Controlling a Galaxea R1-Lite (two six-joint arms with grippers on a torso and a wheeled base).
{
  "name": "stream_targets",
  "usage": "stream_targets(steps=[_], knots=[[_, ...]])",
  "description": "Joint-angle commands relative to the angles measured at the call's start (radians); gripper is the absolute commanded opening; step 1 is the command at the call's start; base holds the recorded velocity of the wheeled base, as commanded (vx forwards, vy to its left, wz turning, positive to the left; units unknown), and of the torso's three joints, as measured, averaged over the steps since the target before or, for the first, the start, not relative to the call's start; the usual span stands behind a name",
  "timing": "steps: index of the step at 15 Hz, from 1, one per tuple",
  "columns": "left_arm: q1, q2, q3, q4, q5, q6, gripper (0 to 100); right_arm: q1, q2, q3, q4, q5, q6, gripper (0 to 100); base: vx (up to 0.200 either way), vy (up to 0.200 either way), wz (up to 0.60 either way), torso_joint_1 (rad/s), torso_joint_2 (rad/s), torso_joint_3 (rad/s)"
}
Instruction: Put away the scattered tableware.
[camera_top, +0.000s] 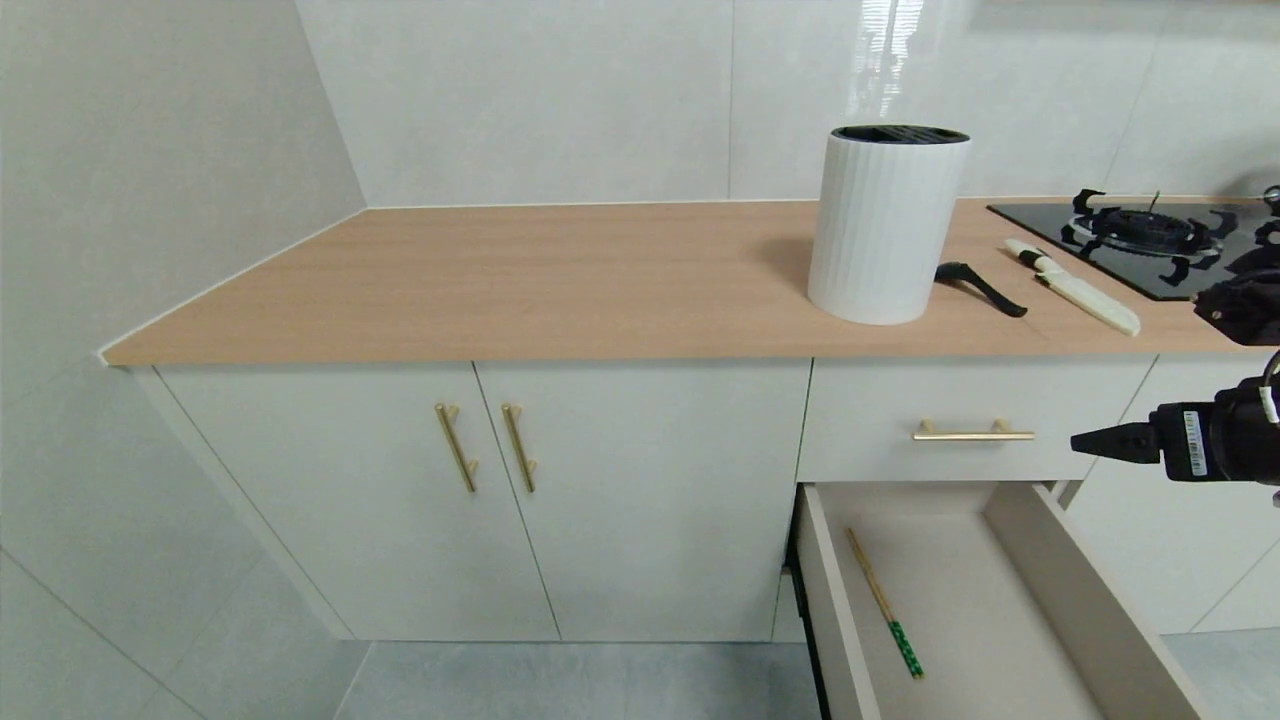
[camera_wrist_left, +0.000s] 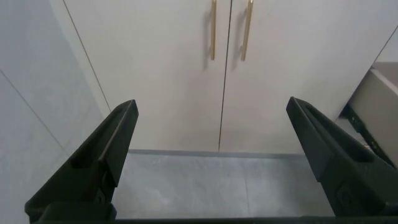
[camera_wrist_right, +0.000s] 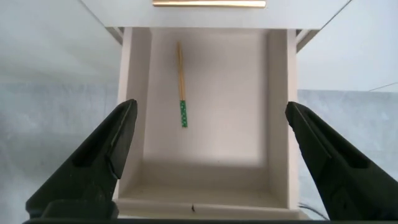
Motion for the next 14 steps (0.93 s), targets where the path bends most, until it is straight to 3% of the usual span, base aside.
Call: stream_targets(steps=[1, 4, 7, 12, 14], knots=[[0.0, 0.0, 0.0, 0.0, 0.0, -0.001, 100, -0.003, 0.04, -0.035, -0.075, 0.004, -0.031, 100, 0.0, 0.0, 0.0, 0.183, -0.47, -0.295], [0.0, 0.0, 0.0, 0.0, 0.001, -0.001, 100, -0.07, 0.179, -0.185, -0.199, 0.043, -0.101, 100, 0.0, 0.0, 0.0, 0.19, -0.47, -0.282], [0.0, 0.0, 0.0, 0.0, 0.001, -0.001, 100, -0.118, 0.362, -0.395, -0.197, 0.213, -0.103, 100, 0.0, 0.0, 0.0, 0.198, -0.46, -0.268], [0.0, 0.0, 0.0, 0.0, 0.001, -0.001, 100, -0.121, 0.649, -0.618, -0.197, 0.222, -0.134, 100, 0.0, 0.0, 0.0, 0.039, -0.09, -0.049], [0.0, 0.0, 0.0, 0.0, 0.001, -0.001, 100, -0.116, 0.684, -0.639, -0.197, 0.222, -0.152, 100, 0.0, 0.0, 0.0, 0.0, 0.0, 0.0]])
